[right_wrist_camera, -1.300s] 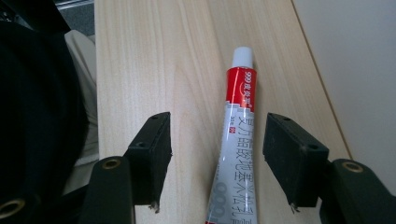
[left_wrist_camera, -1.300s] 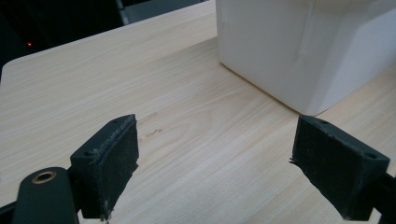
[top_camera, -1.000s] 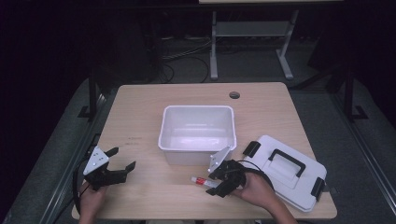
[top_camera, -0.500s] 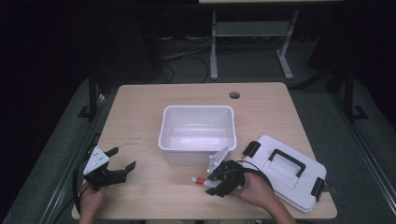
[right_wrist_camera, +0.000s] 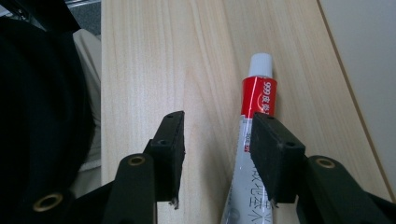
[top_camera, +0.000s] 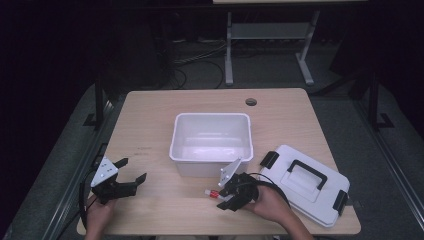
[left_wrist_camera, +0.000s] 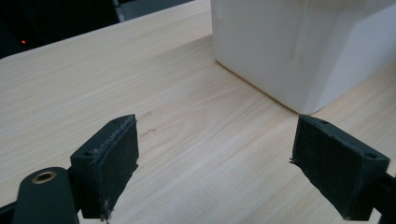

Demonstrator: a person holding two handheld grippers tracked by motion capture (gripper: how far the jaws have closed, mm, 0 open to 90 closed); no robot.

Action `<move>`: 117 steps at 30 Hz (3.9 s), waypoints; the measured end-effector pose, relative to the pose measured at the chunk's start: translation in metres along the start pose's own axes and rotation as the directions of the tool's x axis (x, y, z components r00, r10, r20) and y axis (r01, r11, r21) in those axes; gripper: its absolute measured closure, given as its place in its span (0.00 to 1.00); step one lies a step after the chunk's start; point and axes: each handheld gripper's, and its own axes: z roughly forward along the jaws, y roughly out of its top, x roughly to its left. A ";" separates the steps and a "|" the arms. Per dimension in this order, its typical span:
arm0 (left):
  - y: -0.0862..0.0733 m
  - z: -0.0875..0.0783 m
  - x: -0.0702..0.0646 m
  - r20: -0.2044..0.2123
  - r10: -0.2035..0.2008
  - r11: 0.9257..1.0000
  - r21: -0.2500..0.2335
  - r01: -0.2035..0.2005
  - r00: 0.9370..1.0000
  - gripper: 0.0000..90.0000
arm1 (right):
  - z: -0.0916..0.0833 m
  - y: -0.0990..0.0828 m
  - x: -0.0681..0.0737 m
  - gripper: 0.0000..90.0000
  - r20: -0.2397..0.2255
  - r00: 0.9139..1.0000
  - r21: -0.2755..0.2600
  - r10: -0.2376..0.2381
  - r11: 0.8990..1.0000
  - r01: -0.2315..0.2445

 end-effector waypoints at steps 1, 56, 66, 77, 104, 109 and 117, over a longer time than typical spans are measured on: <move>0.000 0.000 0.000 0.001 0.000 1.000 0.000 0.000 1.000 0.15 | 0.000 0.000 0.000 0.61 0.000 1.000 0.001 -0.004 1.000 0.004; -0.001 -0.002 0.002 -0.007 0.000 1.000 -0.005 0.000 1.000 0.15 | -0.001 0.001 -0.008 0.75 0.061 0.998 0.014 -0.017 1.000 0.016; -0.001 -0.003 0.003 -0.008 -0.004 1.000 -0.005 0.004 1.000 0.15 | 0.010 0.003 -0.011 0.73 0.070 0.997 0.065 -0.026 0.998 0.021; -0.002 -0.004 0.005 -0.011 -0.011 1.000 -0.010 0.011 1.000 0.15 | 0.015 0.004 -0.013 0.79 0.063 0.997 0.088 -0.035 0.996 0.030; -0.002 -0.005 0.005 -0.016 -0.009 1.000 -0.010 0.009 1.000 0.15 | -0.023 0.023 0.003 0.79 0.038 0.994 0.070 -0.104 0.992 0.101; -0.002 -0.005 0.006 -0.017 -0.013 1.000 -0.010 0.013 1.000 0.15 | -0.031 0.026 0.004 0.79 0.035 0.994 0.060 -0.108 0.993 0.105; -0.002 -0.005 0.006 -0.016 -0.011 1.000 -0.009 0.011 1.000 0.15 | -0.040 0.033 0.006 0.79 0.030 0.992 0.057 -0.119 0.991 0.117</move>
